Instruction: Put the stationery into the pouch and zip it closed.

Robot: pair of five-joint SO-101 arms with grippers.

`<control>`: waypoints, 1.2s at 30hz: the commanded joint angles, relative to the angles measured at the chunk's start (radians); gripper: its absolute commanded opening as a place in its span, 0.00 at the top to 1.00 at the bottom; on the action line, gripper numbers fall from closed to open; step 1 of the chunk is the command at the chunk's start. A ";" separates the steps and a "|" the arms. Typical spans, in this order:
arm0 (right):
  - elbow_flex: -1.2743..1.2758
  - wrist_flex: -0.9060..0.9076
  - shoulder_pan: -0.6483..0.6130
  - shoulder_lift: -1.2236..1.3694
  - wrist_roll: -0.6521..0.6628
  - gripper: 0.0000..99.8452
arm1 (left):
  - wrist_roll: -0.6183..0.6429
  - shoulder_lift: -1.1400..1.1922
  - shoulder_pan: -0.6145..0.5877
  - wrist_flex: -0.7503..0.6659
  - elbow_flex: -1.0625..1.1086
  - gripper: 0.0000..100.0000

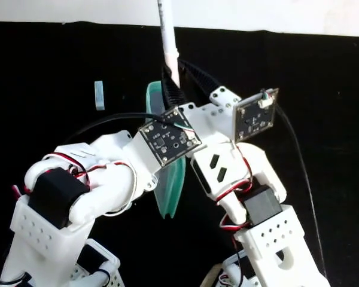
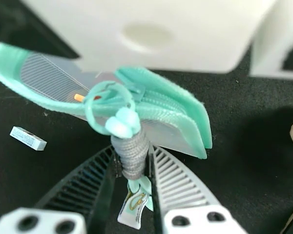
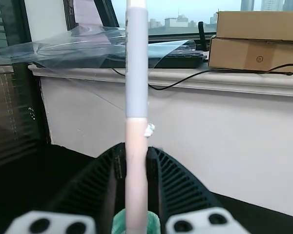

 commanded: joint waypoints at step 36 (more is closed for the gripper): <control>0.094 -0.019 -0.048 -0.007 -0.255 0.84 | 0.008 -0.001 -0.015 -0.006 -0.027 0.99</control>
